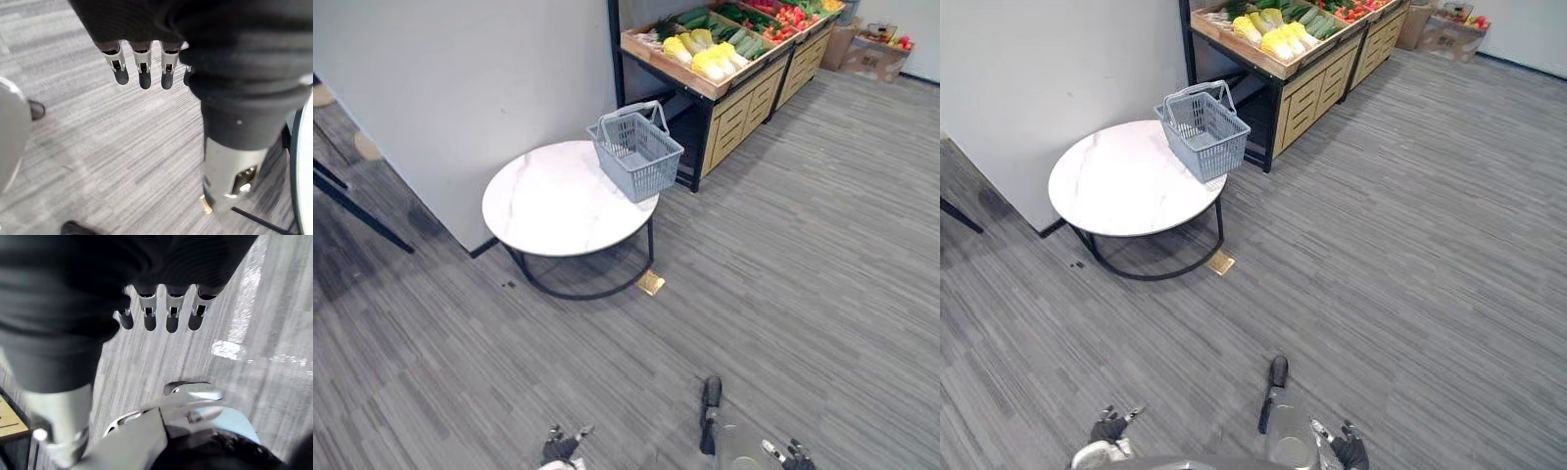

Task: Pick vegetable in the basket

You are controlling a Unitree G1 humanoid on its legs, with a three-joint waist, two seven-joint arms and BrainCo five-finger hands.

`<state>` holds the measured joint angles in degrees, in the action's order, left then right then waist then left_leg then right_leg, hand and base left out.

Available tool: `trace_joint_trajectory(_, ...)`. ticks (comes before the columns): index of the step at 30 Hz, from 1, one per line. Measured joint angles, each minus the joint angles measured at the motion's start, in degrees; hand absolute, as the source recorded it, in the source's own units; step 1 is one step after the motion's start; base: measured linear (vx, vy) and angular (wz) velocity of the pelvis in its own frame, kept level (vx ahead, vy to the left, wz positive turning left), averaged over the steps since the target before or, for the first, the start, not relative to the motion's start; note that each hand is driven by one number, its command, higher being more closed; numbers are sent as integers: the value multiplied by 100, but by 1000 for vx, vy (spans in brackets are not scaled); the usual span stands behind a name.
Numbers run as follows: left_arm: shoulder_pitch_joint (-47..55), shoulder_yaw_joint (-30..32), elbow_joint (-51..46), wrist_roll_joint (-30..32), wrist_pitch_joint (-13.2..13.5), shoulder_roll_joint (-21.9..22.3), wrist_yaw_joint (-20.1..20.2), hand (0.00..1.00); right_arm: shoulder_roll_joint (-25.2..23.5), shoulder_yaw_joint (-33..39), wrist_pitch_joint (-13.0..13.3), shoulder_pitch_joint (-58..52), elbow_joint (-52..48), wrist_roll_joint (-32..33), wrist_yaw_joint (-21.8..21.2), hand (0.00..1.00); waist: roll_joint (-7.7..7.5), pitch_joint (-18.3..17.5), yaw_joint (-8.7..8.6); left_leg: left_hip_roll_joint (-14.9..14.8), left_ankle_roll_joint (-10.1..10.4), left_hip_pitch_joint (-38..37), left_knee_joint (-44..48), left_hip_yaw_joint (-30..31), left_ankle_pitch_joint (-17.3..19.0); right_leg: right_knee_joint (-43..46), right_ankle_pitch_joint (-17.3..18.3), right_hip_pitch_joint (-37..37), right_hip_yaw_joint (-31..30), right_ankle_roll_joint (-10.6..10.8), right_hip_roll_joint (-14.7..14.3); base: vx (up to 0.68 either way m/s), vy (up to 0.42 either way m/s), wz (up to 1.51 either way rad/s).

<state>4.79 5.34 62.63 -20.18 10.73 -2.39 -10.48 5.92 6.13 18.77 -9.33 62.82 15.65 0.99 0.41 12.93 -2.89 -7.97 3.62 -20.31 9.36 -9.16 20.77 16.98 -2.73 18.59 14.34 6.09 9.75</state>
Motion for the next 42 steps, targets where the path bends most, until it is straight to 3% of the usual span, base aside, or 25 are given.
trace_joint_trajectory(1,-4,52,13,0,-7,26,-13,0,11,9,-16,18,-17,1,-2,0,85,-15,-1,-56,-47,2,175,65,-36,263,43,31,38,-70,-5,429,-301,4)
trace_joint_trajectory(3,42,275,18,1,-39,218,-73,0,110,16,-139,33,-16,-20,-11,0,177,-37,16,-335,-80,214,1061,237,-279,683,443,-23,151,-588,-191,504,-390,-13)
trace_joint_trajectory(5,91,441,4,4,-114,226,-46,0,166,19,-204,78,-7,-198,-27,0,315,-98,-5,-634,121,869,2442,538,-895,659,689,-262,278,-722,-385,547,-350,-1)
trace_joint_trajectory(6,80,552,-2,7,-130,228,-36,0,199,4,-204,75,-6,-235,-41,0,346,-84,-2,-860,429,1384,3419,759,-1723,473,796,-527,386,-775,-570,427,-181,18)
trace_joint_trajectory(7,76,663,-5,8,-132,207,-39,0,217,-4,-206,88,-3,-326,-36,0,354,-45,14,-1104,398,1983,4506,822,-2053,128,861,-969,453,-815,-803,500,-194,21)
trace_joint_trajectory(10,49,767,-156,-7,-129,207,-43,0,232,-89,-198,130,114,-337,-35,0,275,32,130,-976,228,2603,5234,558,-1300,-297,908,-1628,461,-831,-878,315,-97,10)
trace_joint_trajectory(13,9,763,-236,-22,-128,214,-46,0,336,-355,-200,115,129,-344,-41,0,262,43,292,-443,117,2888,3688,1,-853,-702,975,-2234,428,-736,-793,301,-34,-7)
trace_joint_trajectory(16,7,742,-238,-159,-141,213,-60,0,362,-439,-174,108,110,-384,-56,0,264,68,320,4,23,2953,1234,-363,-1046,-734,1158,-2391,395,-624,-686,310,89,-6)
trace_joint_trajectory(17,9,722,-233,-164,-151,206,-73,0,379,-447,-159,101,111,-400,-67,0,289,82,335,102,61,2895,444,-473,-1353,-839,1203,-2523,407,-572,-687,341,152,-3)
trace_joint_trajectory(18,11,678,-230,-161,-152,188,-97,0,426,-535,-144,52,114,-439,-68,0,310,77,442,111,74,2745,148,-643,-1779,-1068,1207,-2746,380,-565,-701,373,168,-5)
trace_joint_trajectory(20,6,559,-235,-147,-141,126,-101,0,503,-784,-87,52,114,-458,-88,0,360,14,527,116,23,2729,87,-1069,-1912,-1379,1182,-2904,241,-536,-686,416,171,10)
trace_joint_trajectory(23,12,557,-88,-73,-178,-5,-160,0,539,-898,14,164,142,-701,-160,0,296,25,556,312,-601,2834,342,-1422,-1771,-1429,1206,-2985,261,-201,-396,397,159,21)
trace_joint_trajectory(24,41,565,14,28,-254,-26,-186,0,516,-898,45,169,141,-825,-155,0,235,-15,518,428,-702,2779,343,-1459,-1650,-1328,1246,-3023,255,-92,-286,477,174,26)
trace_joint_trajectory(25,156,580,102,58,-290,-29,-226,0,514,-893,57,150,140,-927,-152,0,185,-137,519,550,-733,2616,248,-1481,-1428,-482,1463,-2716,112,203,-98,469,163,22)
trace_joint_trajectory(27,221,571,158,70,-352,-66,-215,0,518,-875,64,238,140,-934,-136,0,151,-170,512,562,-781,2416,289,-1495,-1225,1287,1582,-2094,-119,390,152,381,110,3)
trace_joint_trajectory(28,262,523,169,100,-376,-200,-202,0,455,-878,64,331,140,-923,-140,0,-54,-174,517,673,-773,2112,272,-1455,-1100,3068,1187,-1451,-322,825,421,314,37,5)
trace_joint_trajectory(29,260,435,170,122,-384,-290,-199,0,419,-873,68,354,139,-904,-139,0,-152,-169,469,746,-775,1952,244,-1361,-1040,3721,1114,-1282,-302,838,571,405,9,21)
trace_joint_trajectory(30,269,275,176,120,-398,-387,-190,0,362,-853,69,358,129,-895,-139,0,-202,-168,426,813,-748,1721,176,-1232,-965,4418,1207,-1129,-163,670,710,400,-20,60)
trace_joint_trajectory(31,246,54,165,52,-446,-485,-187,0,334,-819,67,351,98,-858,-136,0,-235,-205,384,830,-712,1357,6,-949,-920,4727,1446,-921,57,273,768,389,-34,76)
trace_joint_trajectory(34,97,-48,53,2,-463,-465,-144,0,321,-815,69,380,61,-632,-117,0,-183,-199,190,734,-682,1091,-135,-436,-945,3957,1636,-606,341,10,798,369,-110,117)
trace_joint_trajectory(37,115,-73,-68,3,-431,-382,18,0,324,-700,92,381,67,-541,-82,0,-28,-181,171,362,-580,1003,-121,-24,-886,1543,1442,-495,291,53,609,345,-240,102)
trace_joint_trajectory(39,235,-82,-56,0,-395,-422,71,0,290,-668,163,423,106,-545,-93,0,-62,-157,306,103,-160,992,-68,223,-644,-564,662,-535,-260,190,366,348,-351,57)
trace_joint_trajectory(40,269,-62,-56,-1,-380,-442,73,0,267,-665,175,412,108,-545,-114,0,-108,-152,336,74,-36,968,-19,259,-558,-919,606,-598,-414,202,369,363,-450,58)
trace_joint_trajectory(41,425,14,-56,-11,-375,-520,85,0,161,-653,202,359,103,-543,-153,0,-320,-166,343,85,227,890,81,453,-323,-1234,662,-789,-649,232,444,362,-472,58)
trace_joint_trajectory(42,453,182,32,-91,-395,-403,78,0,268,-591,208,347,103,-534,-180,0,-197,-86,353,-134,345,701,147,575,-153,-825,322,-821,-605,433,306,431,-561,79)
